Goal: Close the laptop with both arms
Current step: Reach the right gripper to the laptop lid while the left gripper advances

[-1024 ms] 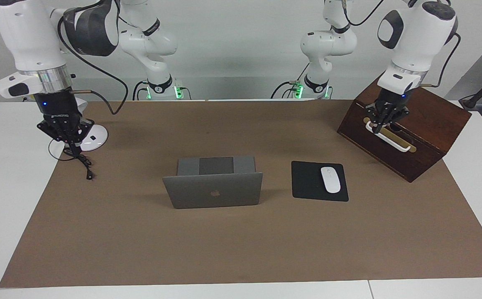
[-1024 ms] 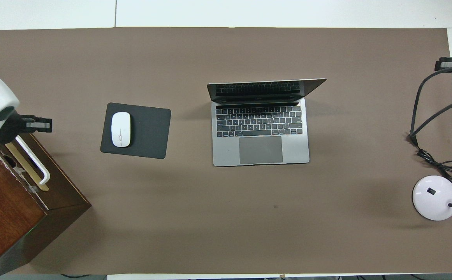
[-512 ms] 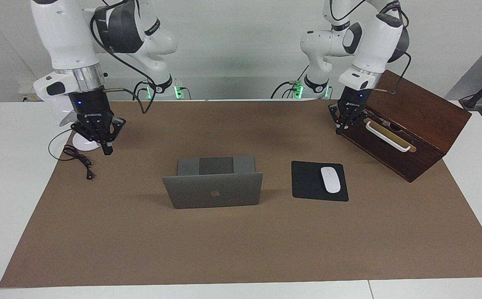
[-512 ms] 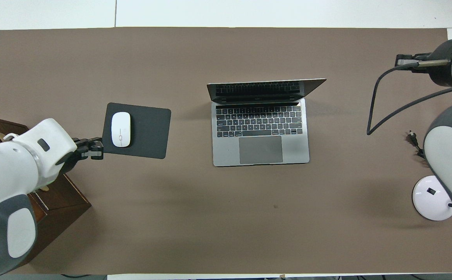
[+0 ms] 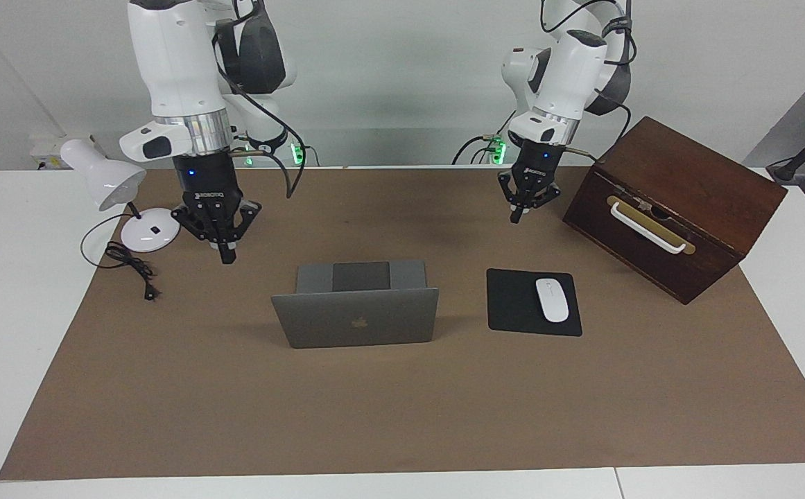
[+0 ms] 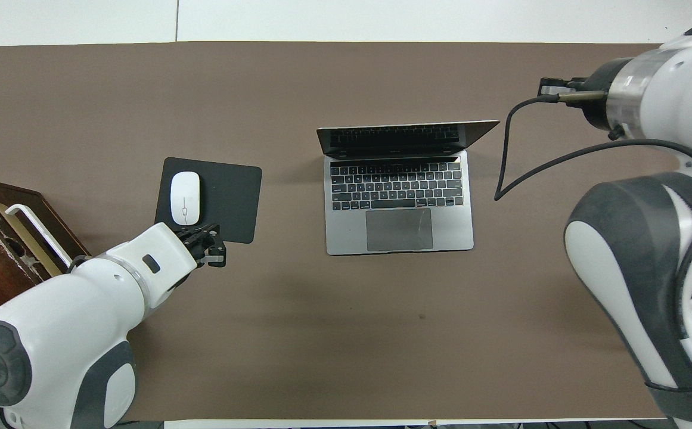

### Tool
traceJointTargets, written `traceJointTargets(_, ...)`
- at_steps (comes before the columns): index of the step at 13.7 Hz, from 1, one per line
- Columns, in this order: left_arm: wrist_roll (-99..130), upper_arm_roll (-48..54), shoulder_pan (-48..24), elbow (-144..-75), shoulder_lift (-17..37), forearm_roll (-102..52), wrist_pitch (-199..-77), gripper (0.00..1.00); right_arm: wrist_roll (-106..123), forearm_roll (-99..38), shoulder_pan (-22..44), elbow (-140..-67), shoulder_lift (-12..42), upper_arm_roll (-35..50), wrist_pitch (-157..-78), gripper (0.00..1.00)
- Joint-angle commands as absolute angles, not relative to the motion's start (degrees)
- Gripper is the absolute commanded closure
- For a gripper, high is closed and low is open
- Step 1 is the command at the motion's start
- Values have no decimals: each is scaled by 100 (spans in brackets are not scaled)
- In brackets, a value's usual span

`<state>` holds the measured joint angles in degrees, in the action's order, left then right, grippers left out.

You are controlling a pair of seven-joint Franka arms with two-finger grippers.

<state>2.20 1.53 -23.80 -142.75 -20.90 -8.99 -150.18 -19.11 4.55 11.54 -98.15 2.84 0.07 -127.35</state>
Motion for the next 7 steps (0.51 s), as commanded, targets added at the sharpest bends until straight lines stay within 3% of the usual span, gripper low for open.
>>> traceJointTargets(1, 237, 79, -2750, -14764, -2136, -958, -15939, 100, -2704, 886, 1519, -9844, 404, -9, -12998, 100)
traceJointTargets(7, 237, 70, -3479, -15064, -1110, -949, -17891, 100, -3270, 1422, 2013, -9817, 702, -9, -13385, 100)
